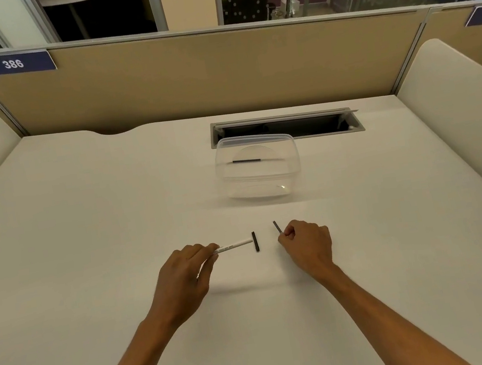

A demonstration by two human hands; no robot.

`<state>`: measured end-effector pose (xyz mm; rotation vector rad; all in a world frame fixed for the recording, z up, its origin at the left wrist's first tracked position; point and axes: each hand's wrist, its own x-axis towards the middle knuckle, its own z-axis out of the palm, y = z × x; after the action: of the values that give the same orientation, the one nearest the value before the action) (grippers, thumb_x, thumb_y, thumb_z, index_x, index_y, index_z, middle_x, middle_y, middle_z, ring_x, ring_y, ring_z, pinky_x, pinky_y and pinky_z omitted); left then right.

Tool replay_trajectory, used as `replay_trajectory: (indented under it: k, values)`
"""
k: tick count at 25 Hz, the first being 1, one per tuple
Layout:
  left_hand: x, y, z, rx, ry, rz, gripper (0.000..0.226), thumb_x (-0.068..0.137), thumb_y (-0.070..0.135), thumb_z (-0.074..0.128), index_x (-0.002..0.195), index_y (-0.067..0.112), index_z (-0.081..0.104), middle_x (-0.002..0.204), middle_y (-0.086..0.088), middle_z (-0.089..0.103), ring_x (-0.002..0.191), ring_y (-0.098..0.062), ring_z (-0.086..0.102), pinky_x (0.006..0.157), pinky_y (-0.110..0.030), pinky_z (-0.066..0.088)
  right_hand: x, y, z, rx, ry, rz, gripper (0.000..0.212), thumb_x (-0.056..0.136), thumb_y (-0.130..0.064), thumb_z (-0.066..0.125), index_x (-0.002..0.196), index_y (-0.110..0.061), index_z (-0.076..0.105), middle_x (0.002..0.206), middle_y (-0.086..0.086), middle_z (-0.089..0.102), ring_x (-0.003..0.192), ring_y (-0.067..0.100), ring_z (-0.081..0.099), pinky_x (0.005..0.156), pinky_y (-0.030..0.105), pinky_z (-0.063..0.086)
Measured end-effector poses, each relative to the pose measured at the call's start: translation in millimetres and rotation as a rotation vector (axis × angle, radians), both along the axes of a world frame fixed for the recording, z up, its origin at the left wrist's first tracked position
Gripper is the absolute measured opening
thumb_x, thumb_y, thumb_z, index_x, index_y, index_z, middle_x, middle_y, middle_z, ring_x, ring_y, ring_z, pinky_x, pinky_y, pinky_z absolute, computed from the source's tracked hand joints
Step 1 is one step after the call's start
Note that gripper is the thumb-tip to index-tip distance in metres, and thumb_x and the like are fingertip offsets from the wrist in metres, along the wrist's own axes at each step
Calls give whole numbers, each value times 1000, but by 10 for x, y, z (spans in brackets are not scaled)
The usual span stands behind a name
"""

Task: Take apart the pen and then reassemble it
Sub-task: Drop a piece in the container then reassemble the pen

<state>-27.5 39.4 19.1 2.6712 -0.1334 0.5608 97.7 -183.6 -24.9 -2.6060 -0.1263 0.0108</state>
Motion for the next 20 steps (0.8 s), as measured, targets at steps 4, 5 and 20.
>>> replay_trajectory:
  k: [4,5,20]
  values:
    - [22,10,45,9,-11,5,31,92,31,45,105,16,69,79,4,67,61,-21,56,55,-33,49,-63,-76,203,333,59,-10,8,83,-27,66,76,-23,67,72,-10,72,72,7,67,68,25,51]
    - [23,12,54,12,-11,5,31,92,31,45,105,16,69,79,4,67,61,-20,56,55,-33,49,-93,-90,260,429,68,7,8,83,-25,67,75,-24,68,72,-11,72,73,3,67,65,20,50]
    - [5,-53,127,-110,15,-9,34,93,35,42,108,17,67,76,4,64,64,-21,56,58,-35,49,-436,-175,617,817,110,153,11,87,-18,69,84,-28,73,86,-16,73,84,2,64,65,12,40]
